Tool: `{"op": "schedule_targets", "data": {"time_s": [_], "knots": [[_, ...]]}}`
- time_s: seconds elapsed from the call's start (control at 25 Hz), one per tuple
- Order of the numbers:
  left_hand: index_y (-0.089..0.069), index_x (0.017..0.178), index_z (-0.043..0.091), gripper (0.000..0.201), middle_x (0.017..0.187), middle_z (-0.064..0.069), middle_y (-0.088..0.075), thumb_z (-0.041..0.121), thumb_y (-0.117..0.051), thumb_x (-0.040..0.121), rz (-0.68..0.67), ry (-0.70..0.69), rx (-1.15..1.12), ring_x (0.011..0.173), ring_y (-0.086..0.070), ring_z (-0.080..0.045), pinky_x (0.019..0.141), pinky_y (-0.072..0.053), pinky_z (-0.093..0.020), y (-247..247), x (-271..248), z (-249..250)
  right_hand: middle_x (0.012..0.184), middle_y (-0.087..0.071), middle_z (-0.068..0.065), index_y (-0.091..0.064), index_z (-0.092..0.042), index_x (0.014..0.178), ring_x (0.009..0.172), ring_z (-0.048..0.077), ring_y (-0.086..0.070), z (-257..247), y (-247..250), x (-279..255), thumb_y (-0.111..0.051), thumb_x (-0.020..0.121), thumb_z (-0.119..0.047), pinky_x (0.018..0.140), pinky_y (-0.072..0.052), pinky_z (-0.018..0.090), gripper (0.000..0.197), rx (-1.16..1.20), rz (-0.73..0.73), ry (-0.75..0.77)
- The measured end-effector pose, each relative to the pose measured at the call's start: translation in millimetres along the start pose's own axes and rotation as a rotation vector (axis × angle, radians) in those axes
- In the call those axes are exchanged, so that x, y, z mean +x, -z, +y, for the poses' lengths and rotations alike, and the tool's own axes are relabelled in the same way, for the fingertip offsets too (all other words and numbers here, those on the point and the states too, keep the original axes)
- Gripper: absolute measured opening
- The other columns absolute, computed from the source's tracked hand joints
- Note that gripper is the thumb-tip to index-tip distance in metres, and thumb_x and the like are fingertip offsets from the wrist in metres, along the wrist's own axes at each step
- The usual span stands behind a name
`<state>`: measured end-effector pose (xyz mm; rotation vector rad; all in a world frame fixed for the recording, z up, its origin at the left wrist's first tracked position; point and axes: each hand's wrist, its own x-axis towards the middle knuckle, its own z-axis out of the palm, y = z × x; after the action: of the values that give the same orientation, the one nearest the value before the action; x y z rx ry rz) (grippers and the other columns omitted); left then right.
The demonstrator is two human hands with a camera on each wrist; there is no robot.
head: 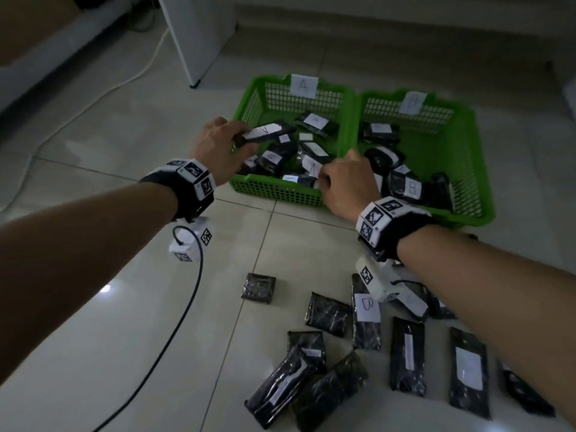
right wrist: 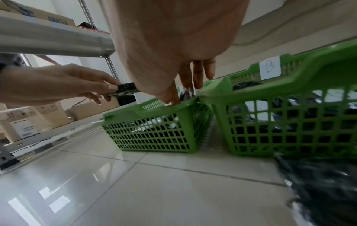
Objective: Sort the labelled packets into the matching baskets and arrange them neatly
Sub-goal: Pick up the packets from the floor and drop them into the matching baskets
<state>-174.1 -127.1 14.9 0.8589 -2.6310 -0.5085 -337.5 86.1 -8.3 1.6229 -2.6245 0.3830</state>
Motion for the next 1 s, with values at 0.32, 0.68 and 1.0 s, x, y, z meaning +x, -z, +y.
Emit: {"op": "schedule_targets", "data": {"time_s": [0.32,0.68,1.0], "knots": [[-0.068,0.113,0.017,0.04,0.112,-0.013,-0.065,0.047,-0.058,0.088,-0.18,0.039,0.18,0.106,-0.059,-0.035,0.092,-0.049,-0.042,-41,15,8,0.105,-0.057,0.006,-0.062,-0.009,0.107,0.09,0.019,-0.051,-1,6,-49,-0.056,0.087,-0.008,0.077,-0.043,0.03,0.021,0.145,0.15,0.261],[-0.065,0.107,0.011,0.02,0.115,-0.006,-0.061,0.021,-0.055,0.092,-0.081,-0.62,0.031,0.105,-0.058,-0.023,0.093,-0.047,-0.043,-30,-125,45,0.092,-0.057,-0.002,-0.048,-0.022,0.112,0.078,0.021,-0.052,-18,-8,-134,-0.078,0.068,-0.066,0.067,-0.038,0.034,0.069,-0.135,-0.776,0.468],[-0.043,0.14,0.018,0.061,0.136,-0.002,-0.043,0.05,-0.057,0.09,-0.59,-0.428,0.289,0.117,-0.047,-0.021,0.096,-0.048,-0.039,-43,-218,23,0.077,-0.069,-0.002,-0.067,-0.016,0.092,0.067,0.014,-0.065,-29,18,-118,-0.066,0.082,-0.035,0.061,-0.052,0.03,0.021,0.417,-0.581,0.003]]}}
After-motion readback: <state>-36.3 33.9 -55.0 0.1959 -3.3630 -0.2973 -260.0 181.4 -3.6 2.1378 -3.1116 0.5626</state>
